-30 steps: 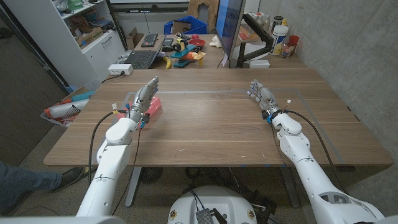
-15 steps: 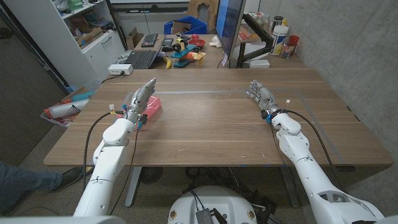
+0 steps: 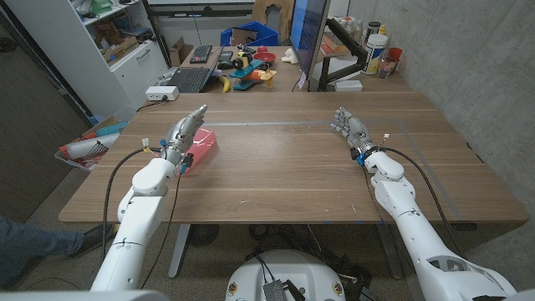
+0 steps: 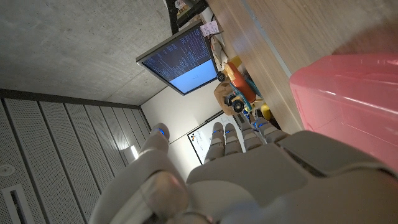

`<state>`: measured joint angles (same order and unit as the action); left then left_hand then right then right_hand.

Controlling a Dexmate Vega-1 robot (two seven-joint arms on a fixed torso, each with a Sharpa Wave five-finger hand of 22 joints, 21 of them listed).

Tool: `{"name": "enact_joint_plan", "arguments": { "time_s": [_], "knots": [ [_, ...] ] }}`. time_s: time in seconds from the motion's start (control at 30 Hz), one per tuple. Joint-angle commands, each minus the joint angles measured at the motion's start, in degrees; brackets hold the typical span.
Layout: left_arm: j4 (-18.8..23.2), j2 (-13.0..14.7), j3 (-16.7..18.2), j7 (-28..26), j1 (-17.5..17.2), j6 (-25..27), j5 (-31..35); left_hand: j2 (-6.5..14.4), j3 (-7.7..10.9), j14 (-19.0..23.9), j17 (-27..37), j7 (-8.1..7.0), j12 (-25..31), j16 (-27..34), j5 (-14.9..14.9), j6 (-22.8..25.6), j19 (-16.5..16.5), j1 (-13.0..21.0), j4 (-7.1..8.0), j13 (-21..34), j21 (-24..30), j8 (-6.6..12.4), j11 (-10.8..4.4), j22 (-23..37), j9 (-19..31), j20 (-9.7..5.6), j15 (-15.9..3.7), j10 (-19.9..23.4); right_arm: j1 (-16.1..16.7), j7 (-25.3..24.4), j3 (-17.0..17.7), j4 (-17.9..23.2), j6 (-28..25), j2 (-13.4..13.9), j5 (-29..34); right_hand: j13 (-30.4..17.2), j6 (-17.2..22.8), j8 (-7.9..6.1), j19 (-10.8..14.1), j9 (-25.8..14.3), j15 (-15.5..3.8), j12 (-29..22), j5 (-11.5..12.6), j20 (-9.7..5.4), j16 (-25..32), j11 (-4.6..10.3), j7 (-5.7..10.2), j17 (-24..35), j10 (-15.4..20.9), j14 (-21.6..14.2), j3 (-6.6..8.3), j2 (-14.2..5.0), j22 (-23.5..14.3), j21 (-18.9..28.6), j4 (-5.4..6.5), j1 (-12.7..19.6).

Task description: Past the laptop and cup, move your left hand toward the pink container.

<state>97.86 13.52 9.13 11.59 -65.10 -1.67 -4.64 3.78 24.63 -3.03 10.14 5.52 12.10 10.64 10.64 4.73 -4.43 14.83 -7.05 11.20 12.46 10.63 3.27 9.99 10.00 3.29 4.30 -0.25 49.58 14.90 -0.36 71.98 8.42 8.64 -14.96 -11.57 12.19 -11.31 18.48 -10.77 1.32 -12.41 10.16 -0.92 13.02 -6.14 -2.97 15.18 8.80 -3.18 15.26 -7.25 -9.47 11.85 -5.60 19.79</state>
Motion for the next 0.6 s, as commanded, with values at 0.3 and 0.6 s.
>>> {"name": "enact_joint_plan", "arguments": {
  "time_s": [0.3, 0.6],
  "knots": [
    [1.90, 1.56, 1.67, -0.15, -1.22, 1.04, 1.34, -0.19, 0.11, 0.44, 0.15, 0.14, 0.29, 0.20, -0.26, 0.52, 0.10, 0.87, -0.66, 0.17, -0.17, 0.40, -0.21, 0.23, 0.30, 0.61, 0.07, 0.60, -0.57, -0.55, -0.48, -0.80, -0.39, -0.65, 0.73, -0.20, 0.44, -0.01, 0.38, -0.11, -0.02, 0.18, 0.34, 0.06, 0.07, 0.14, -0.01, 0.04, 0.64, -0.61, 0.09, -0.29, -0.33, -0.12, -0.14, 0.21],
    [2.78, 1.74, 2.76, -0.52, -2.00, 1.35, 1.56, -0.22, 0.12, 0.51, 0.15, 0.07, 0.30, 0.19, -0.26, 0.78, 0.17, 1.07, -0.79, 0.17, -0.26, 0.44, -0.25, 0.24, 0.31, 0.63, 0.01, 0.68, -0.75, -0.84, -0.62, -0.93, -0.63, -0.89, 1.15, -0.21, 0.45, 0.00, 0.41, -0.11, 0.01, 0.19, 0.34, 0.02, 0.07, 0.12, 0.00, 0.02, 0.66, -0.63, 0.06, -0.29, -0.33, -0.17, -0.16, 0.20]
  ]
}}
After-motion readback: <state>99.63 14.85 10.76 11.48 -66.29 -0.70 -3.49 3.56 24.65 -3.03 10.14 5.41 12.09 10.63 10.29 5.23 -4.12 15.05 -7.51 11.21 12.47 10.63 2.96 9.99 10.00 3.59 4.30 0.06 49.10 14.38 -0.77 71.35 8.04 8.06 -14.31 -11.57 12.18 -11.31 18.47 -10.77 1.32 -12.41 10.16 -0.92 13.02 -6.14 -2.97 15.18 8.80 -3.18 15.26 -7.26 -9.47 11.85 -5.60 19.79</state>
